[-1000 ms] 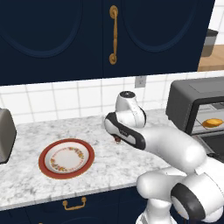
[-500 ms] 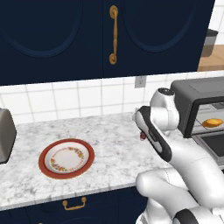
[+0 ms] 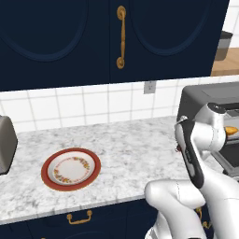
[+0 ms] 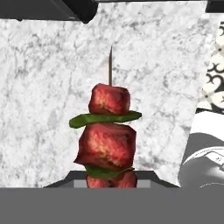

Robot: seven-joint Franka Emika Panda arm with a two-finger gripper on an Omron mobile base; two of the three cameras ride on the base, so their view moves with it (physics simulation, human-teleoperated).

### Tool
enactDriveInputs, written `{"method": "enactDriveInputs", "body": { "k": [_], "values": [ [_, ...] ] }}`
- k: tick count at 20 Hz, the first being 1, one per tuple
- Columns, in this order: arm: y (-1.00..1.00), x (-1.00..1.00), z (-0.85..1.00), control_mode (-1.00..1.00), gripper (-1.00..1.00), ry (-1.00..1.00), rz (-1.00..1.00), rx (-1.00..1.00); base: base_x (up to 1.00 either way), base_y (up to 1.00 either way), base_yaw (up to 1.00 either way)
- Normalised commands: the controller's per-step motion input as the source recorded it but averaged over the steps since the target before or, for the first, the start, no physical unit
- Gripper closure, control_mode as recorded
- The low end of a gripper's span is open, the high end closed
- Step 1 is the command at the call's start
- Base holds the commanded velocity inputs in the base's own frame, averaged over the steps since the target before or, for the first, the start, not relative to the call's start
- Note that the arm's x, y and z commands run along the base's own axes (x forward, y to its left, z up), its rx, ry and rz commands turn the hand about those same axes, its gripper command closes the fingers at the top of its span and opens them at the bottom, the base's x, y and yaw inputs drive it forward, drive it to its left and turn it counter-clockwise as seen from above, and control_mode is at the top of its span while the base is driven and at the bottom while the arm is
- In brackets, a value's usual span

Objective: Pick up the kebab skewer and baguette bread, and place them inside the toaster oven. Close the toaster oven door and start by setting the timer.

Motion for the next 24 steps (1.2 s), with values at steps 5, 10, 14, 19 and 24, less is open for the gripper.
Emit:
{"method": "enactDriveInputs", "body": {
  "k": [5, 10, 14, 19, 24],
  "values": [
    [-0.79, 0.0, 0.09, -1.0, 1.0, -0.03, -0.22, 0.04, 0.0, 0.0, 0.0],
    [-0.87, 0.0, 0.12, -1.0, 1.0, -0.01, -0.08, 0.03, 0.0, 0.0, 0.0],
    [-0.89, -0.01, 0.45, -1.0, 1.0, 0.02, -0.06, 0.05, 0.0, 0.0, 0.0],
    [-0.86, 0.0, 0.37, -1.0, 1.0, 0.04, -0.04, 0.0, 0.0, 0.0, 0.0],
    [-0.7, 0.06, 0.01, -1.0, 1.0, 0.0, -0.06, -0.01, 0.0, 0.0, 0.0]
  ]
}}
